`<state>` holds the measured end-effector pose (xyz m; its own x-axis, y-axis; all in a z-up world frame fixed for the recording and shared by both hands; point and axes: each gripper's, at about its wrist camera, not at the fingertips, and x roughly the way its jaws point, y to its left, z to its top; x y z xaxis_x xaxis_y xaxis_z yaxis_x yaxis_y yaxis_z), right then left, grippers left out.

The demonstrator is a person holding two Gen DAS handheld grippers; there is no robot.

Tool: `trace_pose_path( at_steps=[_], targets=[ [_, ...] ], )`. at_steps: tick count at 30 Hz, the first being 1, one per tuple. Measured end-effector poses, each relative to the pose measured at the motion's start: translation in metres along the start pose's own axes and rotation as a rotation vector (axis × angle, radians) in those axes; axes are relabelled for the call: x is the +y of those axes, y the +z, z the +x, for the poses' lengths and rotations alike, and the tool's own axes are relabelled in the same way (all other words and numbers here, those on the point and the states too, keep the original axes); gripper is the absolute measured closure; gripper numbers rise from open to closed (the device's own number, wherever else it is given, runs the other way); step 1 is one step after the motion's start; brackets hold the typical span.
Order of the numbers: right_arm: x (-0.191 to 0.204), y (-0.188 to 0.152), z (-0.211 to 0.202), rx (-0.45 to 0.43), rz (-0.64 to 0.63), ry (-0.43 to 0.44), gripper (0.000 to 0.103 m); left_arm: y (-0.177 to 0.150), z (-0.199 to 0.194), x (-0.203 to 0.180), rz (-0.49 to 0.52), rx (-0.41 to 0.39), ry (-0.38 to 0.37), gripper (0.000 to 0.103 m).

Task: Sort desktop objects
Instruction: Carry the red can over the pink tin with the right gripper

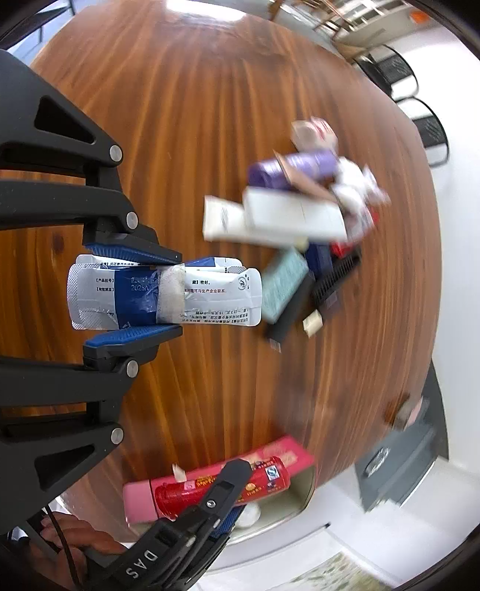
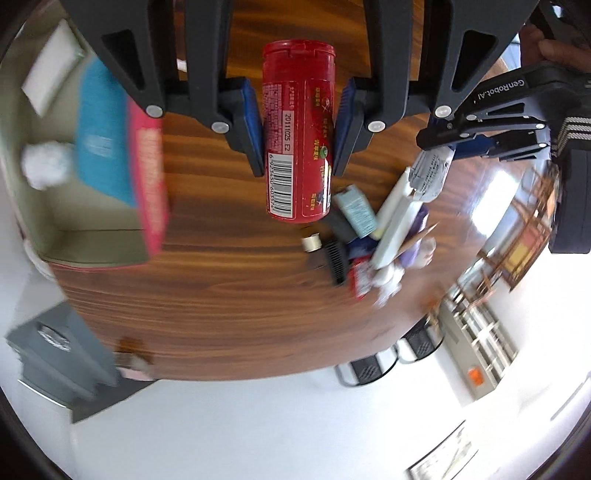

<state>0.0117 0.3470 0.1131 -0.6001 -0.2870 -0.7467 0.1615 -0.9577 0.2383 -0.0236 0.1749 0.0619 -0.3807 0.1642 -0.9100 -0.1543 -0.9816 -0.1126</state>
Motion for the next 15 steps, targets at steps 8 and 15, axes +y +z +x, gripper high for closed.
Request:
trace_pose_path(
  at_steps=[8,15],
  targets=[
    [-0.064,-0.010,-0.046,-0.072,0.110,-0.123,0.065,0.007,-0.012,-0.065,0.106,-0.033,-0.068,0.069],
    [-0.109,-0.026,-0.068,-0.088,0.194,-0.189,0.065,0.016,-0.012,-0.126,0.202,-0.062,-0.123,0.069]
  ],
)
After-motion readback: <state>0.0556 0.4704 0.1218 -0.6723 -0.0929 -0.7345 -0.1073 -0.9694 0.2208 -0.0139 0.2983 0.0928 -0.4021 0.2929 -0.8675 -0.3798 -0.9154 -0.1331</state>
